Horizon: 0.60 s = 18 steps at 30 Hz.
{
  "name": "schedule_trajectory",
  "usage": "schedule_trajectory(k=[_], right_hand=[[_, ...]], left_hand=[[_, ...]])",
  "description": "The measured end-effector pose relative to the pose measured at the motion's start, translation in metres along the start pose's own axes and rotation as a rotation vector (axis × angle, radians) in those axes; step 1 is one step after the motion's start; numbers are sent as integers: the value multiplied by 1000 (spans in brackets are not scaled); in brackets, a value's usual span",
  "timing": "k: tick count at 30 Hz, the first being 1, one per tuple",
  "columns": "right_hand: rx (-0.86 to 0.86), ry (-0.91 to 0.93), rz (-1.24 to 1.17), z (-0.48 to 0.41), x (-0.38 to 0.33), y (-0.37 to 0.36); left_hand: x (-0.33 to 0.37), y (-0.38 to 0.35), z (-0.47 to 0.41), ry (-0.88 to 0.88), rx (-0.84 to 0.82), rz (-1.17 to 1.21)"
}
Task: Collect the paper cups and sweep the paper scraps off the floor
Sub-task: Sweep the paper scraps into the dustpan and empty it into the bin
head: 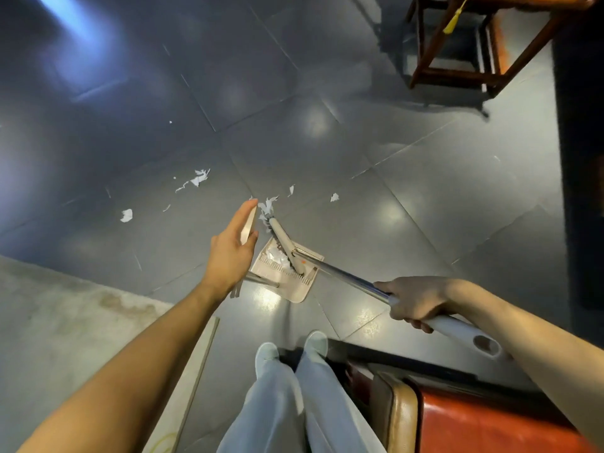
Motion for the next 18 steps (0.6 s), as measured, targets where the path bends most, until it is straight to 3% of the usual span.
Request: schedule_trajectory(k=[11,18], right_hand=[[186,-34,-83,8,7,91],[206,-20,-157,1,21,179]], left_hand=[[14,-13,-33,7,45,27],[41,-27,-65,56,115,99]])
Point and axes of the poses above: each hand's wrist, its own z-axis away from the middle knuckle, its own y-axis out of the back of the hand, x = y × z, the point moved 5 cm from there along -z, towards the middle knuckle, and after that the axes turned 6 degrees about -y, right-handed, at the moved point
